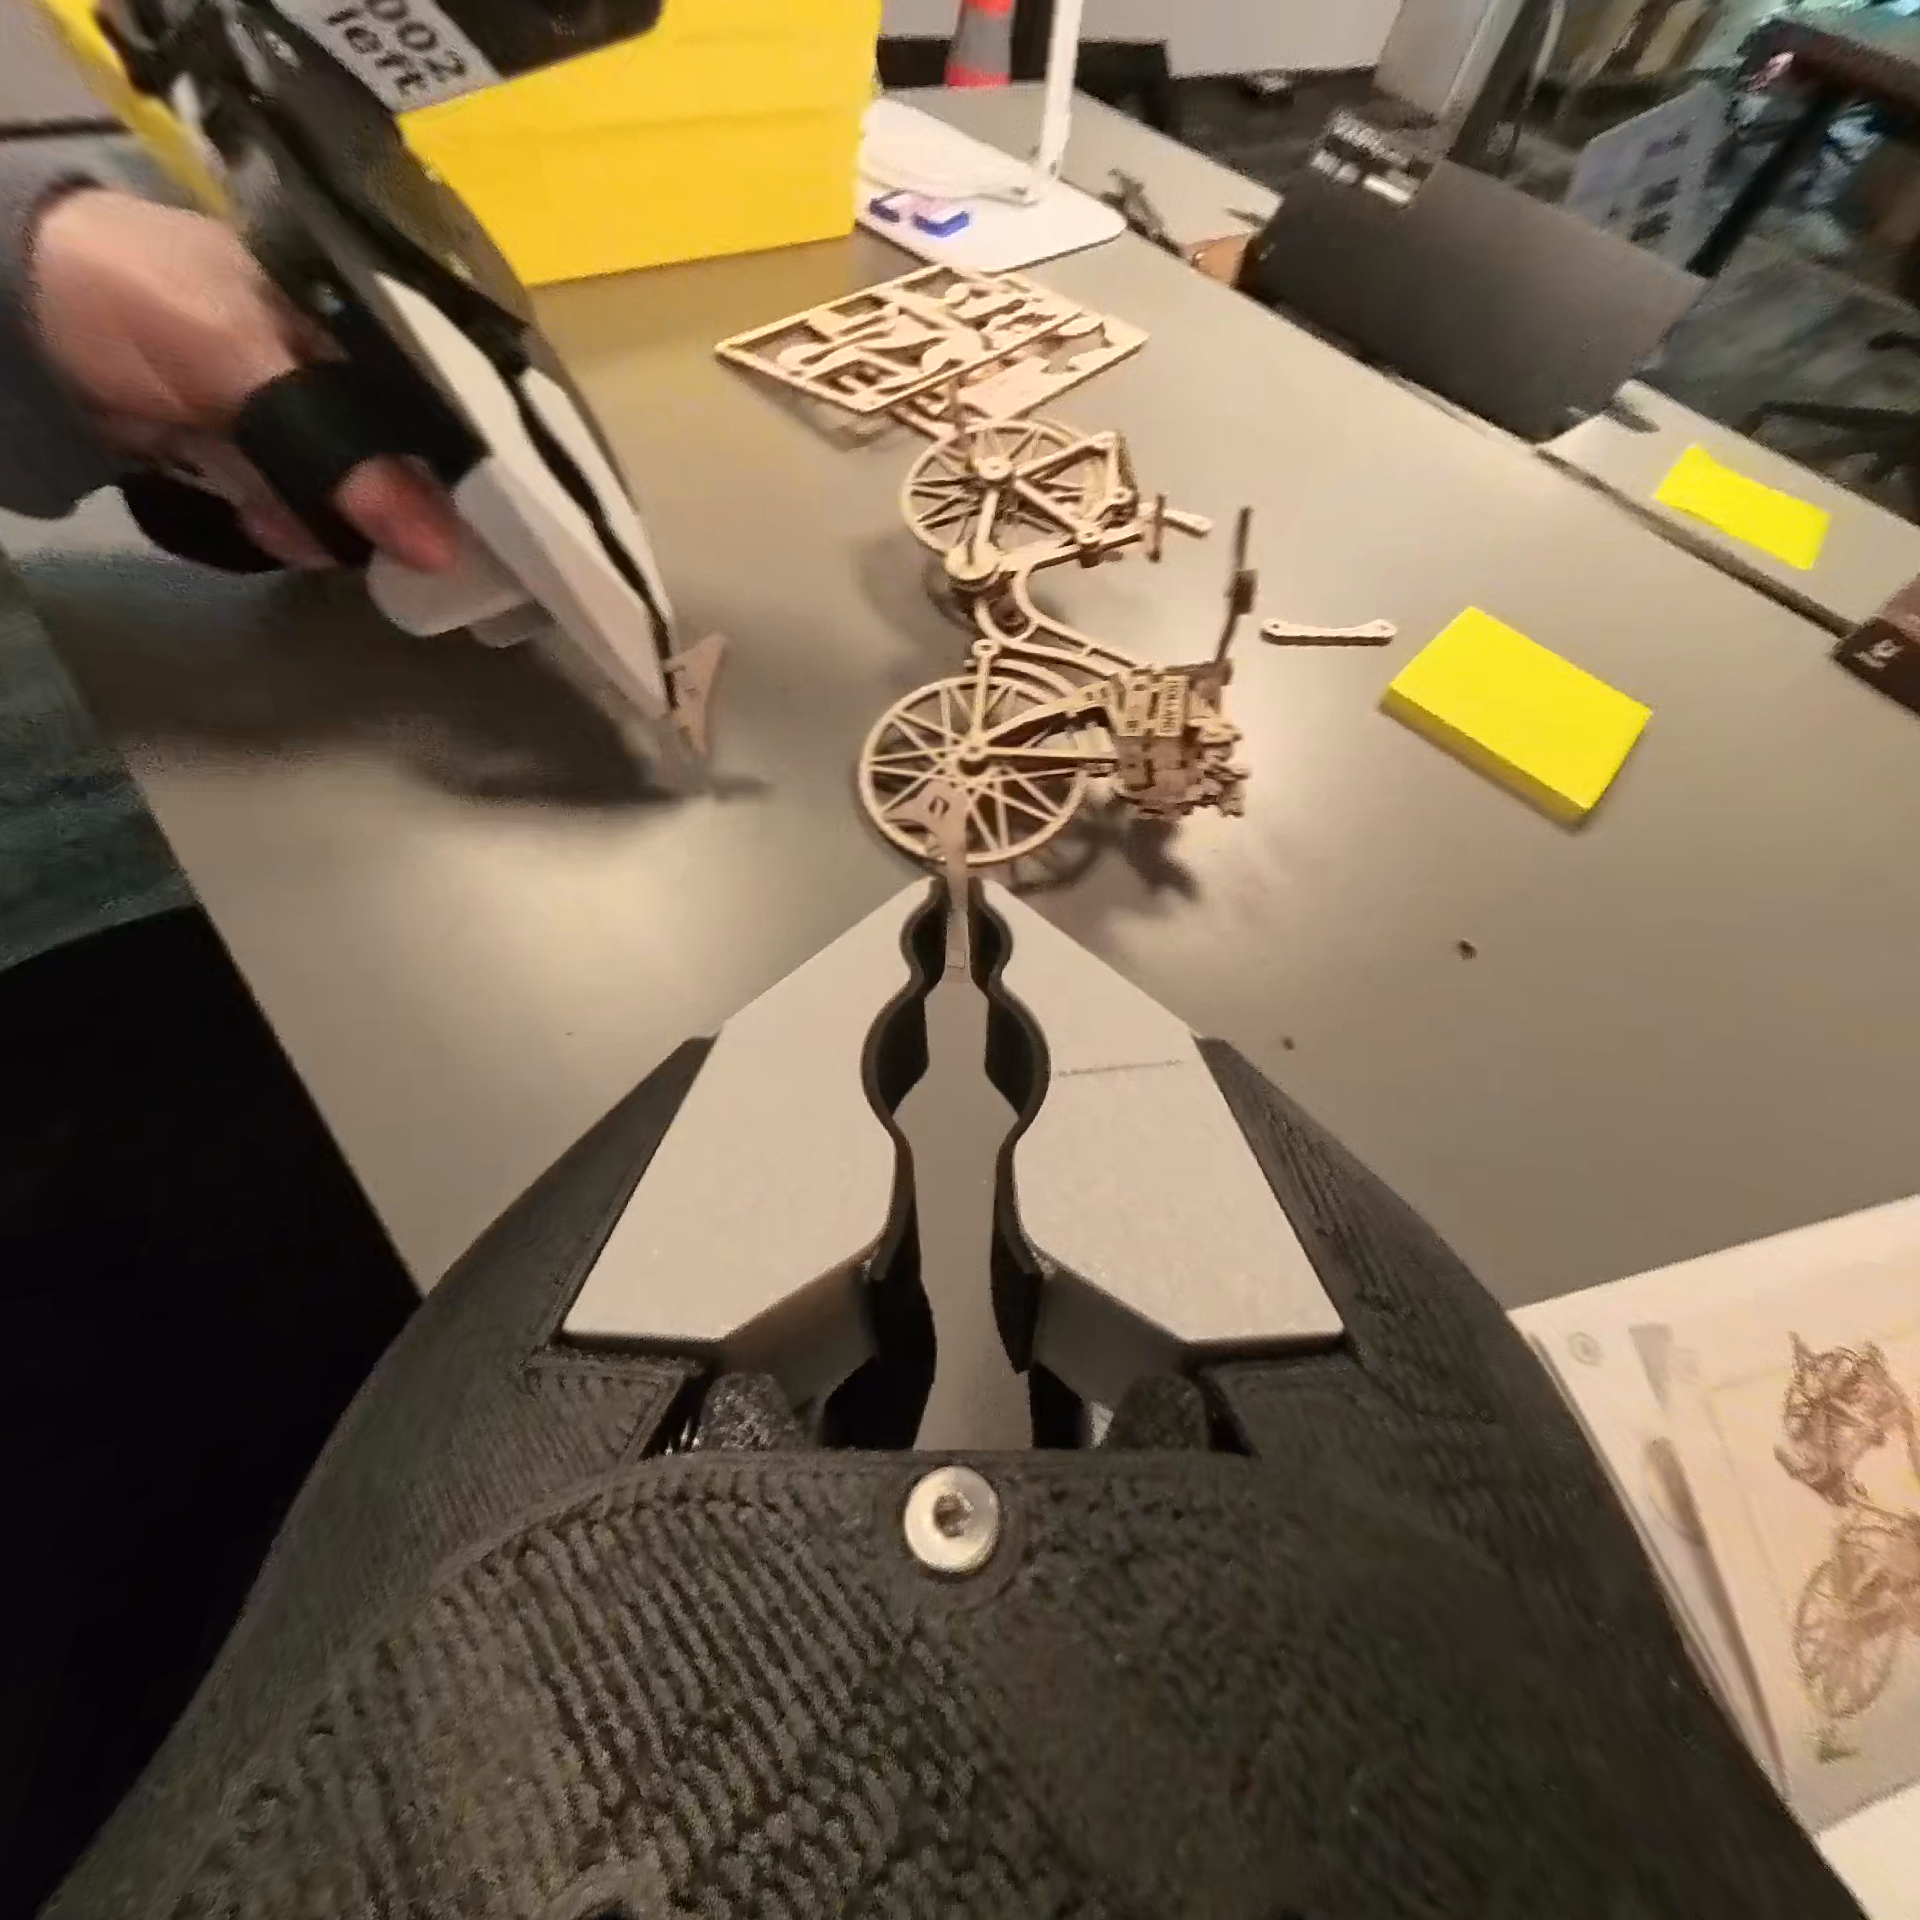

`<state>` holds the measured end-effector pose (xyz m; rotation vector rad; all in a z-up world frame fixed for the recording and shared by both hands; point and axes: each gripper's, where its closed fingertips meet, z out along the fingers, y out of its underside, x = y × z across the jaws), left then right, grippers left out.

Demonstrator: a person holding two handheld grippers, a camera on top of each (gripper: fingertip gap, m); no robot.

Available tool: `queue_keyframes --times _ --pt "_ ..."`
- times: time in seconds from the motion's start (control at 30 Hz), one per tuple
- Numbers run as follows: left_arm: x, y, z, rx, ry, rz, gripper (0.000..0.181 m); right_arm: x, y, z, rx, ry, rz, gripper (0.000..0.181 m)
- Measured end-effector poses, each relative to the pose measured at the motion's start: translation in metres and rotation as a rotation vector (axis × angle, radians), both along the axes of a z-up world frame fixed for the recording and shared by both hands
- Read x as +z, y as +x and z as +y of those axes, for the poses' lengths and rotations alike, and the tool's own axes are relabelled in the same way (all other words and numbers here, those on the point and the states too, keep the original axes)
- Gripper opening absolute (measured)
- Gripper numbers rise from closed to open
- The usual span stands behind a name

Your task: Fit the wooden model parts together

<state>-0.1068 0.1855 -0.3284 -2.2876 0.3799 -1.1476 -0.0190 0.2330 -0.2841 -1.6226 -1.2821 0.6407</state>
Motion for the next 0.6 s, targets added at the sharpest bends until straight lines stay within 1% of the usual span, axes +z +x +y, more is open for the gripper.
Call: queue_keyframes --times 0.07,0.1,0.13,0.17,0.23,0.27,0.33,0.4,0.43,0.5,0.53,0.57,0.6 --pt "-0.004 -0.006 0.002 0.034 0.006 0.020 0.009 -0.001 -0.005 -0.009 0.023 -0.002 -0.008 0.001" --pt "-0.003 -0.010 0.006 0.070 0.026 0.034 0.015 -0.001 -0.007 -0.013 0.035 -0.010 -0.009 0.001" --pt "-0.003 -0.016 0.009 0.102 0.065 0.080 0.022 -0.001 -0.009 -0.016 0.044 -0.014 -0.011 0.001" --pt "-0.005 -0.025 0.011 0.125 0.110 0.160 0.023 0.000 -0.010 -0.019 0.054 -0.015 -0.013 0.001" --pt "-0.003 -0.028 0.007 0.089 0.212 0.270 0.026 0.000 -0.014 -0.024 0.082 -0.033 -0.007 0.001" --pt "0.006 -0.022 0.004 0.048 0.301 0.285 0.027 0.001 -0.016 -0.028 0.107 -0.060 0.003 0.001" --pt "0.033 0.002 -0.008 -0.086 0.554 0.312 0.028 0.003 -0.021 -0.039 0.179 -0.143 0.039 0.001" --pt "0.054 0.028 -0.024 -0.250 0.834 0.417 0.029 0.007 -0.026 -0.052 0.261 -0.237 0.080 0.001" --pt "0.061 0.035 -0.027 -0.302 0.969 0.509 0.028 0.009 -0.028 -0.058 0.300 -0.284 0.093 0.001" --pt "0.071 0.044 -0.029 -0.394 1.239 0.746 0.028 0.012 -0.030 -0.068 0.365 -0.356 0.112 0.001" --pt "0.073 0.047 -0.029 -0.434 1.358 0.875 0.034 0.013 -0.031 -0.072 0.391 -0.384 0.122 0.001" --pt "0.074 0.049 -0.028 -0.466 1.444 0.978 0.040 0.014 -0.031 -0.074 0.408 -0.405 0.128 0.001" --pt "0.071 0.051 -0.029 -0.510 1.483 1.030 0.041 0.015 -0.032 -0.076 0.422 -0.417 0.130 0.001"
